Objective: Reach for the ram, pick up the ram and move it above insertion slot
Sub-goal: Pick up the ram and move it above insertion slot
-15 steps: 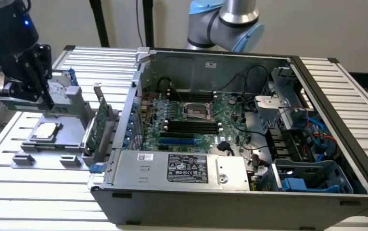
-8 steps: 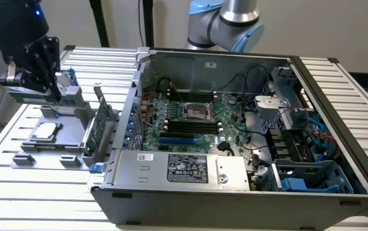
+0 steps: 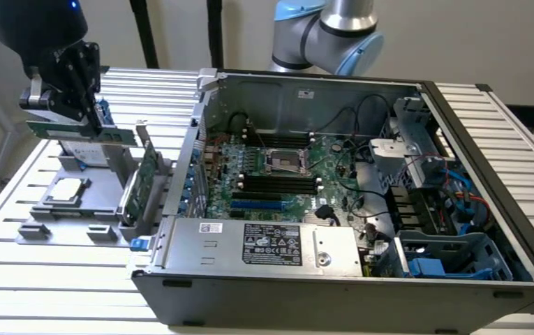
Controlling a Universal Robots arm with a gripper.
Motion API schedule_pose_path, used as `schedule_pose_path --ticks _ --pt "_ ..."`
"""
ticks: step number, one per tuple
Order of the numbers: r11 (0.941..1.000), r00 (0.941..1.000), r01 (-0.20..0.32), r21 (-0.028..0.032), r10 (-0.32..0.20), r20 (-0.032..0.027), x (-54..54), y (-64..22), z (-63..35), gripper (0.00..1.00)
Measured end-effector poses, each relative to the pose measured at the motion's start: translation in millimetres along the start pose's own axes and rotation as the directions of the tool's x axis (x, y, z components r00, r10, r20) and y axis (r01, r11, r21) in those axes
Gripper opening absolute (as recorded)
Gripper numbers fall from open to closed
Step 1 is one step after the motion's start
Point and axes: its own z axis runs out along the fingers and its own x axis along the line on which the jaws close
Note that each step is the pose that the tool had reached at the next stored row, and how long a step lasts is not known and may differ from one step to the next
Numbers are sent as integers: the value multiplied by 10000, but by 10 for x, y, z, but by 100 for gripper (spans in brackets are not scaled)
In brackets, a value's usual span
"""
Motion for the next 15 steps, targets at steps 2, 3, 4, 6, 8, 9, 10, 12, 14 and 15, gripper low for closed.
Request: schedule_pose_path --ticks 2,3,4,6,8,9,10,12,14,15 --pt "10000 10000 -1 0 1 -1 -26 -41 -28 14" --pt "10000 10000 -2 0 2 0 -35 -68 -44 14" --pt "10000 10000 -1 0 1 1 -43 -97 -60 14" --pt "10000 10000 -1 -1 1 0 -55 -169 -90 14" --pt "10000 10000 0 0 0 0 -62 -247 -114 14" --pt "10000 10000 -1 0 1 1 -66 -286 -123 14" --pt "10000 10000 -1 -1 1 2 -69 -324 -132 14" --pt "10000 10000 0 -1 0 17 -76 -400 -138 14" --pt "10000 10000 0 0 0 38 -85 -479 -138 14" --pt "10000 10000 0 -1 0 48 -89 -519 -139 14"
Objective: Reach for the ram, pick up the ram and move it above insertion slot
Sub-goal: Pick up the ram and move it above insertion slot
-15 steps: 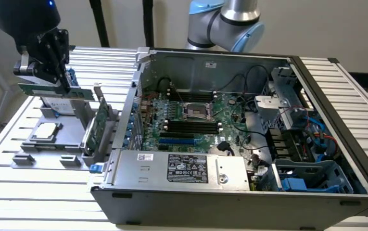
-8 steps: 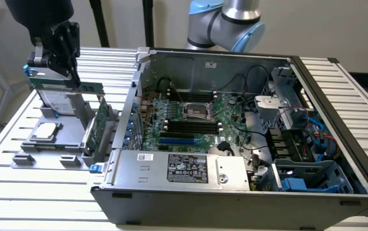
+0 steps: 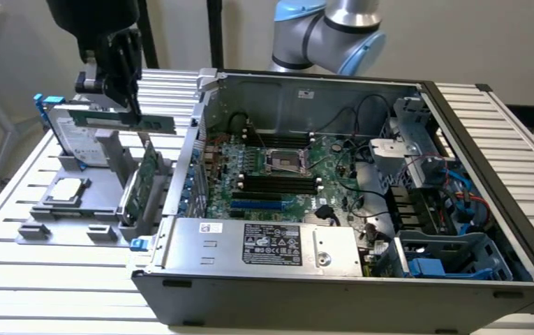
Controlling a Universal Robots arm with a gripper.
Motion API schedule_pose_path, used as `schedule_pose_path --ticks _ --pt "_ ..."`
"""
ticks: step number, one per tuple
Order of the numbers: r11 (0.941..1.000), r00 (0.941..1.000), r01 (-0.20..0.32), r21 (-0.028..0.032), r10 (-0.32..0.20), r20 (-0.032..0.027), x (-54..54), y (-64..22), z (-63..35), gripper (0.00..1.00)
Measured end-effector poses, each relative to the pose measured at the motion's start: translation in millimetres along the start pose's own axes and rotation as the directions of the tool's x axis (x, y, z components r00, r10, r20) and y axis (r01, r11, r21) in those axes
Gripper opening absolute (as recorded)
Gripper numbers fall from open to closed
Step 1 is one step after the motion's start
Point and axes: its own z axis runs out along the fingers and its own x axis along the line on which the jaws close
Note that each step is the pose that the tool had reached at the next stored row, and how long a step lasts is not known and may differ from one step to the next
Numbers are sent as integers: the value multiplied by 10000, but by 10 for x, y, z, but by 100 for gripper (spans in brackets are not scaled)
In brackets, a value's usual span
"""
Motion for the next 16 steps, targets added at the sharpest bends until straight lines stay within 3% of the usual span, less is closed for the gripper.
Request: schedule_pose_path --ticks 16 --pt "10000 9998 2 -10 -2 201 -71 -712 -8 14"
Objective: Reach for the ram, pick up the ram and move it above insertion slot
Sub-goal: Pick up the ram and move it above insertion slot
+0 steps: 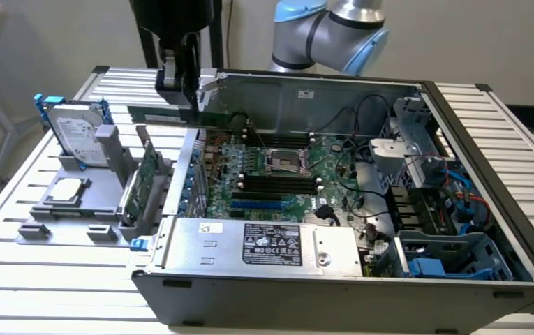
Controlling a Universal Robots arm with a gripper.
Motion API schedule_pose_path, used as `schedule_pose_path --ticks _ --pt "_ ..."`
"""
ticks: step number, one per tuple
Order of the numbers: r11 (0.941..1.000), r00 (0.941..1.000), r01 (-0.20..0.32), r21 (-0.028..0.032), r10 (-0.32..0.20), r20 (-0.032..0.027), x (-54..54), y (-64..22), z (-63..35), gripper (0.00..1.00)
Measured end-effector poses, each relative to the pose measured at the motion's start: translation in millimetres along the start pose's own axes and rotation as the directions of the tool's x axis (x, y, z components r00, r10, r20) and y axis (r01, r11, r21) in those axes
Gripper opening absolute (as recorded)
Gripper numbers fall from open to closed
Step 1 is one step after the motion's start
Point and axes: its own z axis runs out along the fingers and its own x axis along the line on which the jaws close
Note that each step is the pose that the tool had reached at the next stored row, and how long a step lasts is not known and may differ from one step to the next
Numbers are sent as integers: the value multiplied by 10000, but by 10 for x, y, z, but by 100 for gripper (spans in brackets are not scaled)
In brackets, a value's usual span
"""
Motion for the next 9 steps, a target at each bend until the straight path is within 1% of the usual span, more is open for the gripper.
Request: schedule_pose_path --ticks 5,9 --pt "10000 10000 1 -11 -1 43 -29 -231 4 14" --pt "10000 10000 0 -24 0 71 -51 -411 27 14"
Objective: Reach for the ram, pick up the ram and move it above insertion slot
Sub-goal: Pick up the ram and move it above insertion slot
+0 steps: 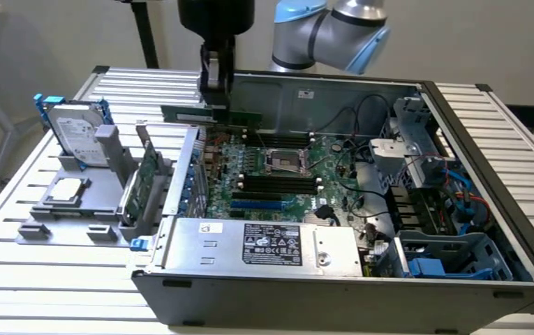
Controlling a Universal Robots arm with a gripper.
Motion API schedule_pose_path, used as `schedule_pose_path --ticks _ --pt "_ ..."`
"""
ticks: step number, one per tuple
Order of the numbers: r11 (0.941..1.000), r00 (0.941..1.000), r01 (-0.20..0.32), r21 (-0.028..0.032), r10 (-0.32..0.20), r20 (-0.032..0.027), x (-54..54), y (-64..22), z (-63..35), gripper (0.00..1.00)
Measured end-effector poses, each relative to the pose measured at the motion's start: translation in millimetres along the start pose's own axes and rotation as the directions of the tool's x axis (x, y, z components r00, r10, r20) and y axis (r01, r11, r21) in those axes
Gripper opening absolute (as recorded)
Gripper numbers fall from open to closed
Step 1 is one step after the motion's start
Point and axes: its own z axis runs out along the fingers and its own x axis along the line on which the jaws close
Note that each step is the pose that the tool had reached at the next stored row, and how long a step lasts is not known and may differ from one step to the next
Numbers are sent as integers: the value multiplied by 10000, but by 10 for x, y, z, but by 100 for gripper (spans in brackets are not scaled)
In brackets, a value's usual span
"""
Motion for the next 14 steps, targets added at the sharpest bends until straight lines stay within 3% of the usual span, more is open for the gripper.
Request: schedule_pose_path --ticks 7,14 --pt "10000 10000 0 -11 0 29 -59 -308 72 14" --pt "10000 10000 1 -12 -1 74 -192 -463 147 14"
